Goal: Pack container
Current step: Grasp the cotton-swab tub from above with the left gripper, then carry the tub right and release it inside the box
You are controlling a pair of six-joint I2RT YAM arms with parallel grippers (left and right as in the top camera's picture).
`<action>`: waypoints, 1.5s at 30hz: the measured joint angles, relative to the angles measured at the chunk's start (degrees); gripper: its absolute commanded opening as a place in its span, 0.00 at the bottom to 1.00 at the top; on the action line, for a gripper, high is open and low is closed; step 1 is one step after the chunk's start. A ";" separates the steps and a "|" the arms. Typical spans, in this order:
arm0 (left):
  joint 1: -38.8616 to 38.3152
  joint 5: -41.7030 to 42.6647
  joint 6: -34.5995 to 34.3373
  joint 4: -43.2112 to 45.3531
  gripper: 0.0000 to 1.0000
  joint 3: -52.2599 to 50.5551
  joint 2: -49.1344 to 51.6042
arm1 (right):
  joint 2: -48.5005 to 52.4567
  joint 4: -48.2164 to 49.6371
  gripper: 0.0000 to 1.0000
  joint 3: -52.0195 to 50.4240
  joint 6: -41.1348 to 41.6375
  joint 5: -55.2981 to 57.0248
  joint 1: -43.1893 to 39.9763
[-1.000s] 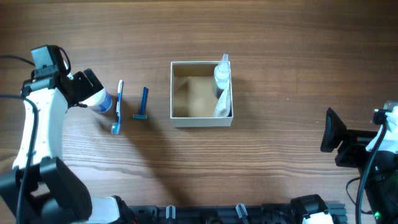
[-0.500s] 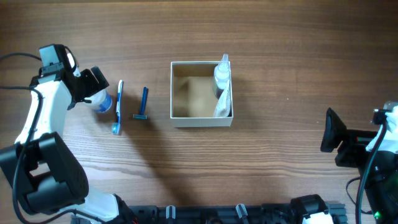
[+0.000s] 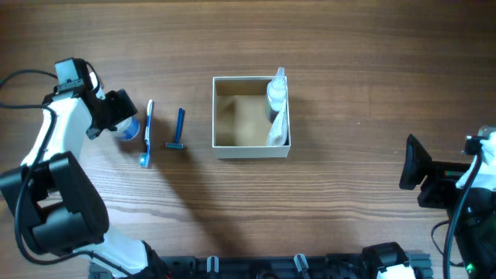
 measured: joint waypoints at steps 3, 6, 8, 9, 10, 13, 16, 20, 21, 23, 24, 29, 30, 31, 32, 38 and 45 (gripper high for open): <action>-0.04 -0.68 0.02 0.00 0.82 0.04 0.15 | 0.00 0.00 1.00 0.00 0.00 0.00 0.00; -0.04 -0.90 0.00 -0.02 0.82 0.04 0.15 | 0.00 -0.02 1.00 0.00 0.00 0.00 0.00; -0.04 -0.92 0.02 -0.24 0.82 0.04 0.13 | 0.00 0.00 1.00 0.00 0.00 0.00 0.00; -0.04 -0.92 0.02 -0.48 0.82 0.04 0.00 | 0.00 -0.02 1.00 0.00 0.00 0.00 0.00; -0.04 -0.94 0.00 -1.46 0.82 0.04 -0.33 | 0.00 -0.04 1.00 0.00 0.00 0.00 0.00; -0.39 -1.09 0.02 -6.29 0.83 0.92 -3.61 | 0.00 -0.28 1.00 0.00 0.00 0.00 0.00; -2.43 -1.18 0.02 -11.47 0.83 4.09 -8.87 | 0.00 -1.03 1.00 0.00 0.00 0.00 0.00; -10.62 -1.57 0.00 -15.69 0.82 8.79 -18.43 | 0.00 -1.03 1.00 0.00 0.02 0.00 0.00; -12.87 -1.64 0.00 -15.74 0.82 9.01 -20.13 | 0.00 -1.03 1.00 0.00 0.00 0.00 0.00; -19.98 -1.49 0.00 -15.47 0.82 9.31 -23.89 | 0.00 -1.05 1.00 0.00 0.00 0.00 0.00; -23.74 -1.49 0.00 -15.08 0.82 9.38 -25.24 | 0.00 -1.05 1.00 0.00 0.02 0.00 0.00; -38.07 -1.60 0.00 -11.85 0.80 9.49 -25.81 | 0.00 -1.05 1.00 0.00 0.00 0.00 0.00; -40.09 -1.81 0.00 -10.71 0.80 9.49 -24.94 | 0.00 -1.05 1.00 0.00 0.00 0.00 0.00; -41.62 -2.01 -0.02 -9.27 0.80 9.49 -23.78 | 0.00 -1.05 1.00 0.00 0.00 -0.02 0.00; -42.66 -2.19 0.00 -7.72 0.80 9.49 -22.69 | 0.00 -1.05 1.00 0.00 0.00 0.00 0.00; -47.28 -2.84 -0.02 0.66 0.84 9.53 -8.48 | 0.00 -1.05 1.00 0.00 0.00 0.00 0.00; -49.00 -2.95 -0.09 5.92 0.99 9.53 2.29 | 0.00 -1.05 1.00 0.00 0.00 0.00 0.00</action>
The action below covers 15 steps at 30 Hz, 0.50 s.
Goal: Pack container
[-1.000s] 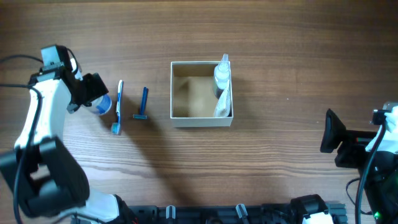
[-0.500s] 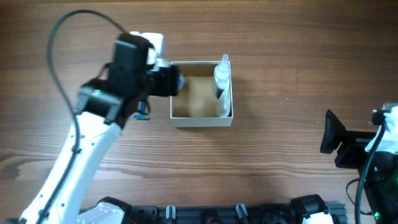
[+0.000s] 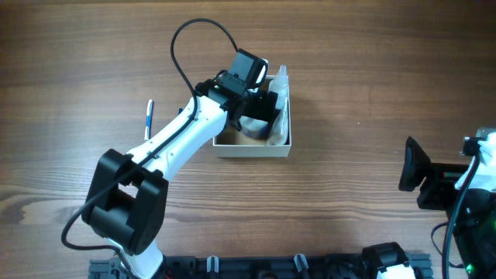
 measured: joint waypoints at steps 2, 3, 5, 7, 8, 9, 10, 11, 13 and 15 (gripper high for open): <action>-0.04 -0.13 0.00 0.42 0.99 0.00 0.04 | 0.00 0.00 1.00 0.00 0.00 0.00 0.00; -0.04 -0.17 -0.15 0.11 1.00 0.07 0.04 | 0.00 0.00 1.00 0.00 0.02 0.00 0.00; -0.02 -0.35 -0.15 -1.60 1.00 0.59 -0.09 | 0.00 0.00 1.00 -0.02 0.02 -0.02 0.00; 0.31 -0.33 -0.15 -6.86 1.00 2.51 -1.29 | 0.00 -0.02 1.00 0.00 0.00 -0.02 0.00; 0.76 -0.33 -0.15 -9.81 1.00 3.85 -2.62 | 0.00 0.00 1.00 0.00 0.02 0.00 0.00; 1.36 -0.42 -0.15 -12.13 1.00 5.01 -4.07 | 0.00 0.00 1.00 0.00 0.00 0.00 0.00; 2.51 -0.85 -0.15 -15.13 1.00 6.36 -6.62 | 0.00 0.00 1.00 0.00 0.00 0.00 0.00; 3.82 -1.49 -0.15 -16.72 1.00 7.15 -9.31 | 0.00 0.00 1.00 0.00 0.00 -0.02 0.00; 7.10 -2.73 -0.15 -21.99 1.00 8.50 -14.47 | 0.00 0.02 1.00 0.00 0.00 -0.02 0.00; 13.16 -4.02 -0.15 -28.24 1.00 8.98 -19.47 | 0.00 0.00 1.00 0.00 0.00 0.00 0.00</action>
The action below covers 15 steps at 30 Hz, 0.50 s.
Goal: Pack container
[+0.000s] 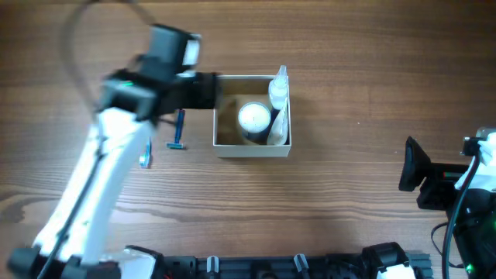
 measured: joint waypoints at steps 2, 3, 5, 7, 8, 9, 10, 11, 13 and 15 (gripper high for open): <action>6.16 -1.03 0.00 -5.22 1.00 0.42 -1.70 | 0.00 0.02 1.00 0.00 0.02 -0.02 0.00; 8.85 -1.16 0.02 -7.85 1.00 0.33 -1.51 | 0.02 0.00 1.00 0.00 0.00 0.00 0.00; 13.88 -1.44 0.00 -9.18 1.00 -1.11 0.31 | 0.00 0.00 1.00 0.00 0.00 0.00 0.00; 17.29 -1.46 0.02 -8.02 0.98 -4.09 2.86 | 0.02 0.00 1.00 0.00 0.00 0.00 0.00; 18.16 -1.46 0.04 -7.28 0.98 -5.25 4.02 | 0.02 0.00 1.00 0.00 0.00 0.00 0.00; 18.93 -1.44 0.02 -5.95 0.97 -6.49 5.03 | 0.02 0.00 1.00 0.00 0.00 -0.02 0.00; 19.91 -1.44 0.07 -4.22 0.95 -8.02 6.82 | 0.02 0.00 1.00 0.00 0.02 0.00 0.00; 20.61 -1.44 0.09 -3.04 0.92 -9.09 8.68 | 0.02 0.00 1.00 0.00 0.00 0.00 0.00; 21.73 -1.42 0.33 0.22 0.84 -11.06 13.49 | 0.02 0.00 0.99 0.00 0.02 -0.02 0.00; 21.99 -1.44 0.76 2.29 0.82 -11.26 16.96 | 0.02 0.00 1.00 0.00 0.00 0.00 0.00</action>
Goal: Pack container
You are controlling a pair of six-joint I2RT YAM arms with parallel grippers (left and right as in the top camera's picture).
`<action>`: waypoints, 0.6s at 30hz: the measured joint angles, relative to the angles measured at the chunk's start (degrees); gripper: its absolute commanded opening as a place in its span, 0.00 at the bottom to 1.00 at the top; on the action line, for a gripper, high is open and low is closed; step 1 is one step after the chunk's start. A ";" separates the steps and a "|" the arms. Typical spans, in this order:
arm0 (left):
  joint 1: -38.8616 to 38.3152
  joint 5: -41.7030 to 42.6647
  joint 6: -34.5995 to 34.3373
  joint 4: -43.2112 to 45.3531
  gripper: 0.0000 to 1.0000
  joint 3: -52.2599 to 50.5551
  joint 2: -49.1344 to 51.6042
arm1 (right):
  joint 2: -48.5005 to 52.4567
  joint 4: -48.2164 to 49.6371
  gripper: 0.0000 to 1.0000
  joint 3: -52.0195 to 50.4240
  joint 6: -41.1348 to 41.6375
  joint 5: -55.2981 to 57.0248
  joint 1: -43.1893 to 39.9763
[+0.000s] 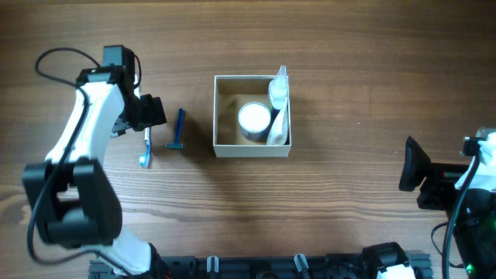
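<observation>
The white open box [218,116] stands mid-table. Inside it are a round jar with a white lid [254,118] and a white tube and bottle [277,105] leaning along the right wall. A blue razor [178,129] lies left of the box. Further left lies a blue-and-white toothbrush [145,149], its upper end hidden under my left gripper [150,113]. The fingers of that gripper do not show clearly from above. My right gripper [412,173] rests at the far right edge, away from everything.
Bare wooden tabletop [349,70] surrounds the box. The left arm's white links [74,147] stretch along the left side, with a black cable looping above them. The right arm's base sits at the lower right corner.
My left gripper was just left of the box's upper-left corner. It now sits further left, over the top end of the toothbrush. The jar stays in the box.
At first my left gripper held a round jar at the far left, beside the toothbrush, and the box held only the tube and bottle. Then it was down inside the box. Then the jar stood alone in the box, and the arm is now back at the toothbrush.
</observation>
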 measured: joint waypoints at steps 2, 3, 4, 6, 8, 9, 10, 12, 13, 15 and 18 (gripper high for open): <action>0.00 0.02 0.35 2.14 0.80 0.00 3.19 | 0.00 0.00 1.00 0.00 0.00 0.00 0.00; 0.00 0.04 0.59 2.97 0.78 0.00 4.83 | 0.00 0.00 1.00 0.00 0.00 0.00 0.00; 0.00 0.04 1.03 3.52 0.76 0.00 6.43 | 0.00 0.00 1.00 0.00 0.00 0.00 0.00; 0.00 0.22 1.51 4.15 0.71 -0.02 8.70 | 0.00 0.00 1.00 0.00 0.00 0.00 0.00; 0.00 0.24 2.08 5.11 0.70 -0.02 9.92 | 0.00 0.00 1.00 0.00 0.00 0.00 0.00; 0.00 0.31 2.10 5.64 0.67 -0.02 10.01 | 0.00 0.00 1.00 0.00 0.00 -0.02 0.00; 0.00 0.42 2.10 6.16 0.64 -0.02 10.01 | 0.00 0.00 1.00 -0.02 0.00 0.00 0.00; 0.00 0.44 2.27 6.51 0.55 -0.02 10.01 | 0.00 0.00 1.00 0.00 0.00 0.00 0.00; 0.00 0.44 2.56 6.58 0.51 -0.02 10.01 | 0.00 0.00 1.00 0.00 0.00 0.00 0.00; 0.00 0.44 2.95 6.60 0.51 -0.02 10.01 | 0.00 0.00 1.00 0.00 0.02 0.00 0.00; 0.00 0.44 4.17 6.64 0.57 -0.02 10.01 | 0.00 0.00 1.00 0.00 0.02 0.00 0.00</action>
